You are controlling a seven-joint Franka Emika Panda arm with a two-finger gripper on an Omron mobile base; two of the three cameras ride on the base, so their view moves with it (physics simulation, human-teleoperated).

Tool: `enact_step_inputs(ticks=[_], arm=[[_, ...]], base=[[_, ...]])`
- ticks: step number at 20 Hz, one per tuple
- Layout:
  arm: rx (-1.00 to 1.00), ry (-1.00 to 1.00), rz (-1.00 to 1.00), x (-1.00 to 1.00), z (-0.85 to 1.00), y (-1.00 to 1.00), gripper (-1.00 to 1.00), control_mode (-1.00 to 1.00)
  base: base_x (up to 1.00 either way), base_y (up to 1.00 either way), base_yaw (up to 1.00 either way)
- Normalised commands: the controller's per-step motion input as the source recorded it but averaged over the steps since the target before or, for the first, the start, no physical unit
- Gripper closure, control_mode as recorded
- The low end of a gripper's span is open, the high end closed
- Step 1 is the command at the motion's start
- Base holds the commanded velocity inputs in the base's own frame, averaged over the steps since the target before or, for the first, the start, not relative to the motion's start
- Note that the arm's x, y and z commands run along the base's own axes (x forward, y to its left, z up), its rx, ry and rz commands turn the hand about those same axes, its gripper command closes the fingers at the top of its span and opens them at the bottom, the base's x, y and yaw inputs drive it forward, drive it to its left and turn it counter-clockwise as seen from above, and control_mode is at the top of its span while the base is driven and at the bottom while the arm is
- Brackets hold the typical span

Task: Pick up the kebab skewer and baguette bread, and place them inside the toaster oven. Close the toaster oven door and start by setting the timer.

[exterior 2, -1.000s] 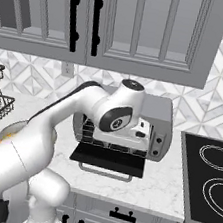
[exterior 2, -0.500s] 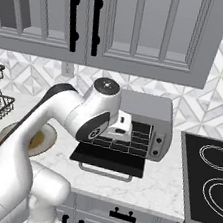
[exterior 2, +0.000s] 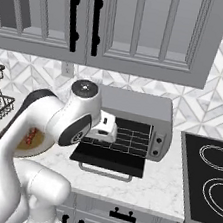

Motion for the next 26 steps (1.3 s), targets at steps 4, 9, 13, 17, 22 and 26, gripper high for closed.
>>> enact_step_inputs(ticks=[4,9,13,17,22,26], arm=[[0.0,-0.06,0.0,-0.01,0.03,0.94,-1.0,-1.0],[0.08,-0.04,0.0,0.12,0.4,0.82,-1.0,-1.0],[0.08,0.03,0.0,0.27,0.2,0.89,-1.0,-1.0],[0.04,0.12,0.0,0.03,0.0,0.94,-1.0,-1.0],[0.0,0.1,0.0,0.0,-0.07,0.96,-1.0,-1.0],[0.0,0.08,0.02,0.06,-0.28,0.72,-1.0,-1.0]], base=[[0.0,0.0,0.0],[0.0,0.0,0.0],[0.0,0.0,0.0],[0.0,0.0,0.0],[0.0,0.0,0.0],[0.0,0.0,0.0]])
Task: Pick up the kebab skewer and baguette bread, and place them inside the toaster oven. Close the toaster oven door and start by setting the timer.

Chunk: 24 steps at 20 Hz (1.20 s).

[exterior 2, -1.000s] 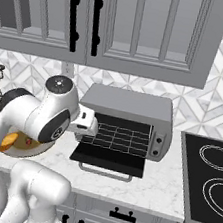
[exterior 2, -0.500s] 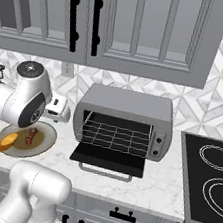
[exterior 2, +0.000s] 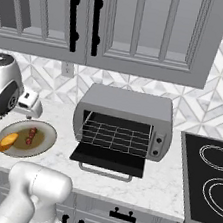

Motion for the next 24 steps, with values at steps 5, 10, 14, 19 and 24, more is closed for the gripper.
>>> enact_step_inputs(ticks=[5,10,14,19,24], arm=[[0.0,0.03,0.0,0.38,-0.36,0.36,-1.0,-1.0],[0.0,0.05,0.0,0.53,-0.47,0.3,-1.0,-1.0],[0.0,0.08,0.0,0.59,-0.58,0.11,-1.0,-1.0],[0.0,0.09,0.0,0.62,-0.72,0.04,-1.0,-1.0],[-0.01,0.08,0.0,0.21,-0.59,0.23,-1.0,-1.0]], base=[[0.0,0.0,0.0],[0.0,0.0,0.0],[0.0,0.0,0.0],[0.0,0.0,0.0],[0.0,0.0,0.0]])
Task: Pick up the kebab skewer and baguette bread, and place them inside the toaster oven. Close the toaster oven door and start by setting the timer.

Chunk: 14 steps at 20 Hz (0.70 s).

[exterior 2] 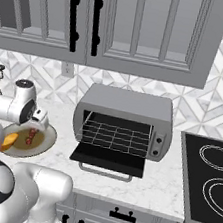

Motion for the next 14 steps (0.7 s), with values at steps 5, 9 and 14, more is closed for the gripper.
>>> enact_step_inputs(ticks=[5,9,14], arm=[[-0.01,0.01,0.0,0.07,-0.33,0.18,-1.0,-1.0],[0.0,0.0,0.0,0.1,-0.35,0.0,-1.0,-1.0],[-0.01,0.0,0.0,0.06,-0.44,0.0,-1.0,-1.0]], base=[[0.0,0.0,0.0],[0.0,0.0,0.0],[0.0,0.0,0.0]])
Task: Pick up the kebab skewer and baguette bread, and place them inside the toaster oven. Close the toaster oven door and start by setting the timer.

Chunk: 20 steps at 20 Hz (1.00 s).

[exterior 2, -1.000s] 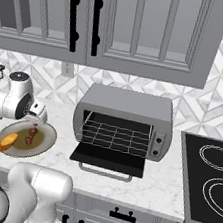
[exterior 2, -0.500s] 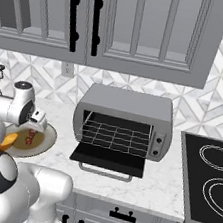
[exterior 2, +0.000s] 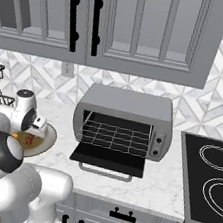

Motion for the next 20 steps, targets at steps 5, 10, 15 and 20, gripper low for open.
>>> enact_step_inputs(ticks=[5,10,15,20], arm=[[-0.01,0.0,0.0,0.06,-0.25,0.0,-1.0,-1.0],[0.0,0.0,0.0,0.03,-0.04,0.06,-1.0,-1.0],[-0.01,0.0,0.0,0.08,-0.08,0.03,-1.0,-1.0],[-0.02,0.0,0.0,0.1,-0.18,0.04,-1.0,-1.0]], base=[[0.0,0.0,0.0],[0.0,0.0,0.0],[0.0,0.0,0.0],[0.0,0.0,0.0]])
